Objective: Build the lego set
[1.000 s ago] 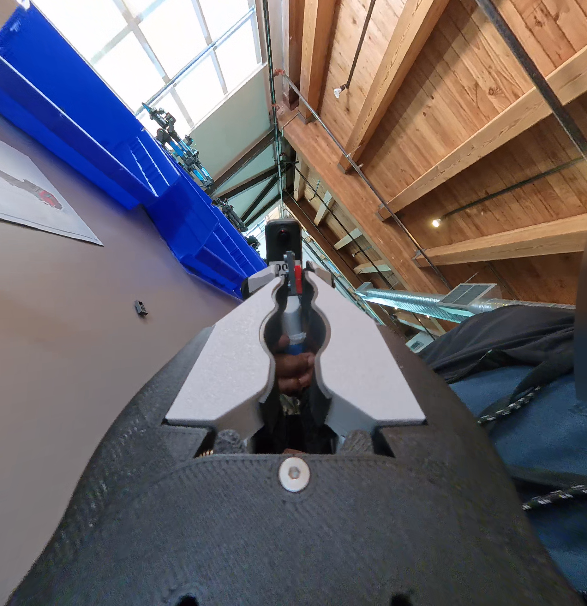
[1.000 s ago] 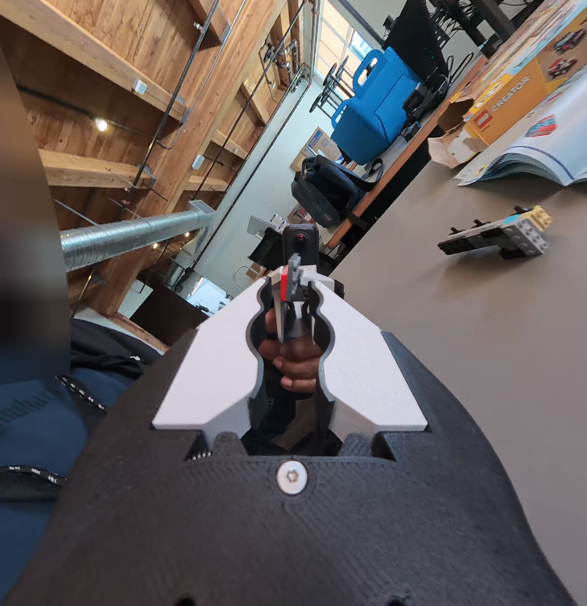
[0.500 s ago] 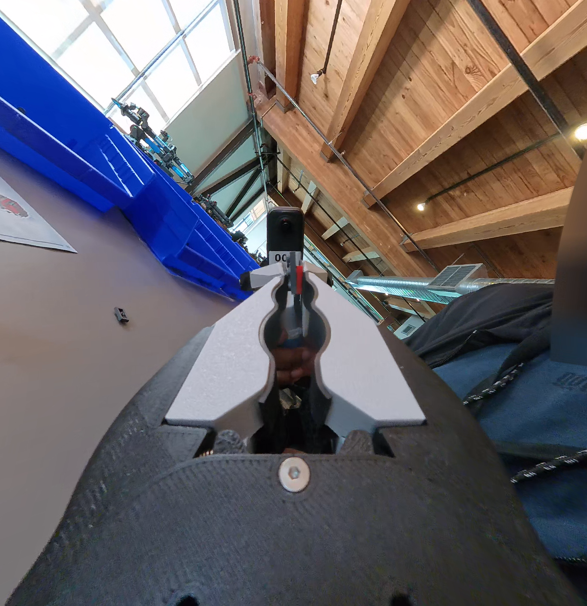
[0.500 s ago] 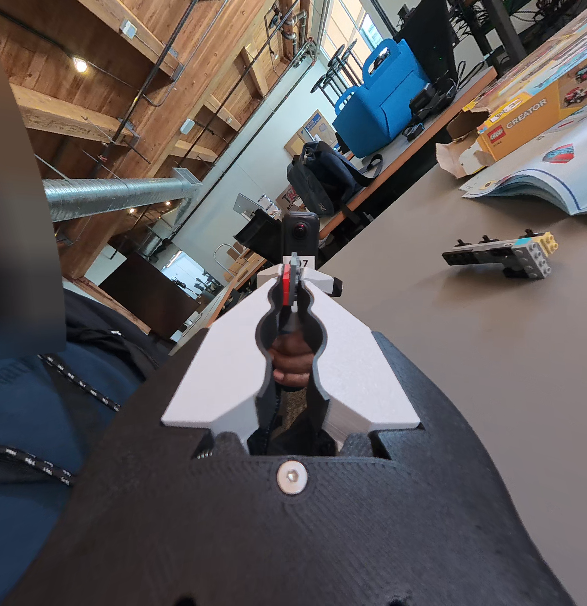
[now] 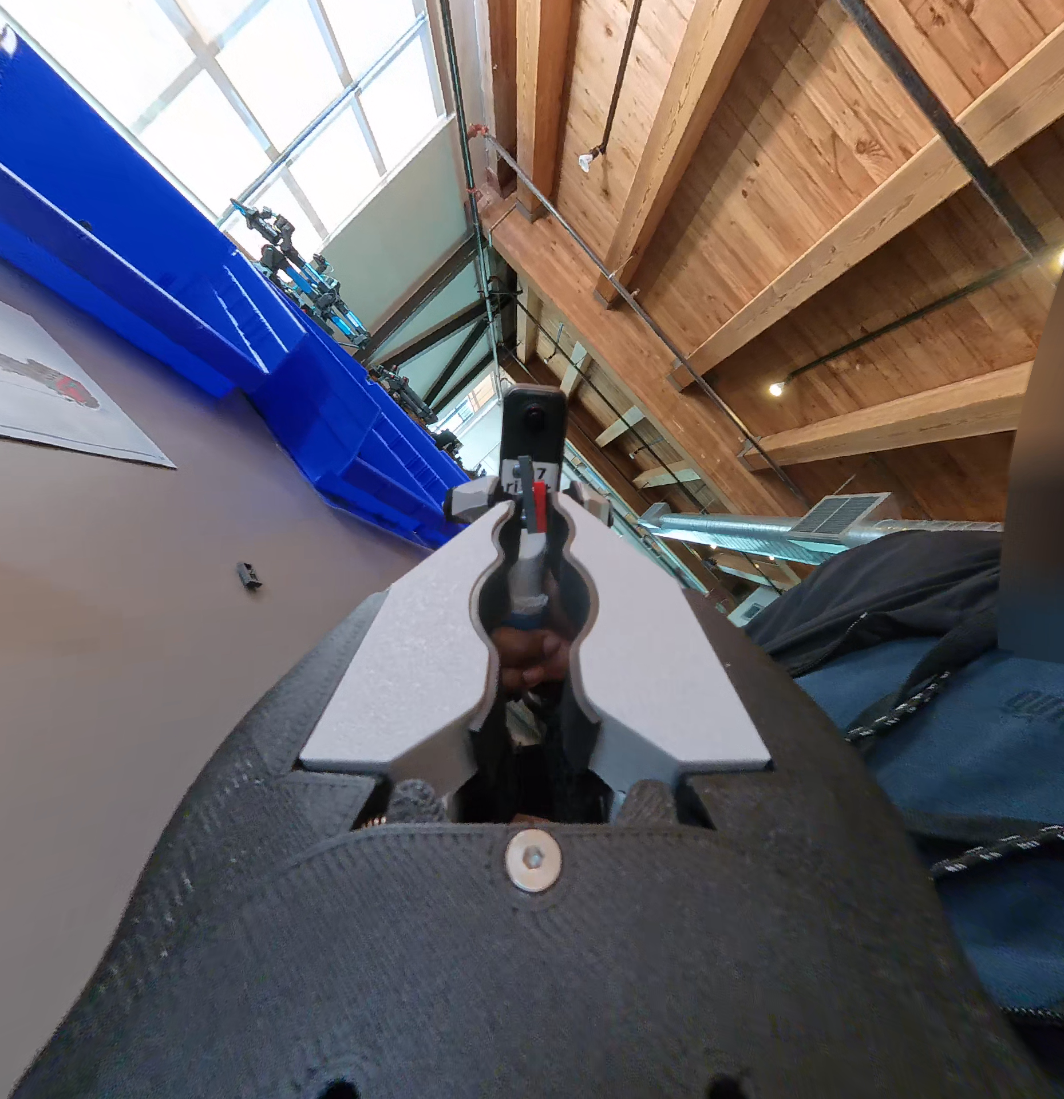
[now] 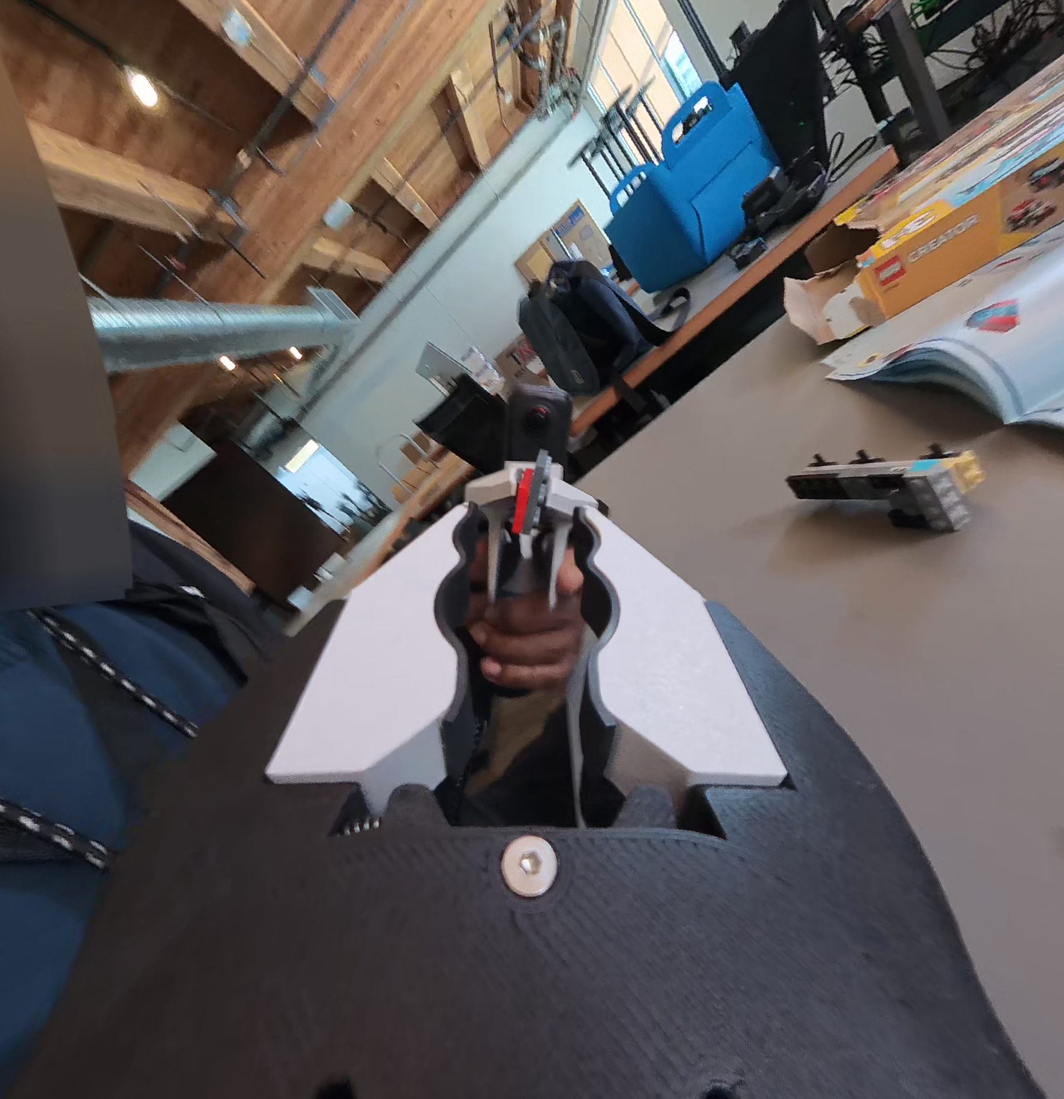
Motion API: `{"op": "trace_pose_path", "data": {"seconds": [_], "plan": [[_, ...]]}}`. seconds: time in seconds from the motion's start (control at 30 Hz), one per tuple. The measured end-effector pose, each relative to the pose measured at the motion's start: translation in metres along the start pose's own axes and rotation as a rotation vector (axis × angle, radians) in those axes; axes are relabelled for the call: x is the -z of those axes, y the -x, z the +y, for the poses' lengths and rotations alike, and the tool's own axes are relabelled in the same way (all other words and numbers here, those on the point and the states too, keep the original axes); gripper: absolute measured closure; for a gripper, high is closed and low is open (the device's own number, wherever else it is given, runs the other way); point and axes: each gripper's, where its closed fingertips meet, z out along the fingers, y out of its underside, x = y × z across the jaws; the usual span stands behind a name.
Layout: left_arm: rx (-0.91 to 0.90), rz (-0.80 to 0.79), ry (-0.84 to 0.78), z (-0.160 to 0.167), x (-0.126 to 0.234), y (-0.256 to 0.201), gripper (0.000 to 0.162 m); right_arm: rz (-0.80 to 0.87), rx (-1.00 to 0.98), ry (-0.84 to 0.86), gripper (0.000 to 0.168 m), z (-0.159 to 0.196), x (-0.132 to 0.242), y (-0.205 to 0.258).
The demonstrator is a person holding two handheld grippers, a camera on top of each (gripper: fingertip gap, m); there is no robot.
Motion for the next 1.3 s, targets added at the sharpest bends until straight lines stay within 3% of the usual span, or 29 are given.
{"op": "trace_pose_path", "data": {"seconds": [0.33,0.63,0.77,0.93,1.07,1.3], "plan": [[-0.067,-0.009,0.121,0.012,0.004,-0.005,0.155,-0.015,0.046,0.189,0.142,0.005,-0.001,0.002],[-0.055,0.014,0.162,0.020,0.003,-0.008,0.154,-0.067,-0.041,0.193,0.164,0.011,-0.003,0.006],[-0.009,0.006,0.109,0.013,0.001,-0.004,0.152,-0.043,-0.072,0.134,0.165,0.007,-0.003,0.002],[0.086,-0.015,0.012,0.002,0.000,0.006,0.135,-0.006,-0.168,-0.053,0.165,-0.009,0.001,-0.010],[0.161,-0.012,-0.071,-0.004,-0.004,0.010,0.133,0.065,-0.219,-0.185,0.165,-0.015,0.006,-0.025],[0.234,-0.062,-0.126,0.000,-0.013,0.023,0.136,0.111,-0.220,-0.271,0.165,-0.014,0.004,-0.026]]}}
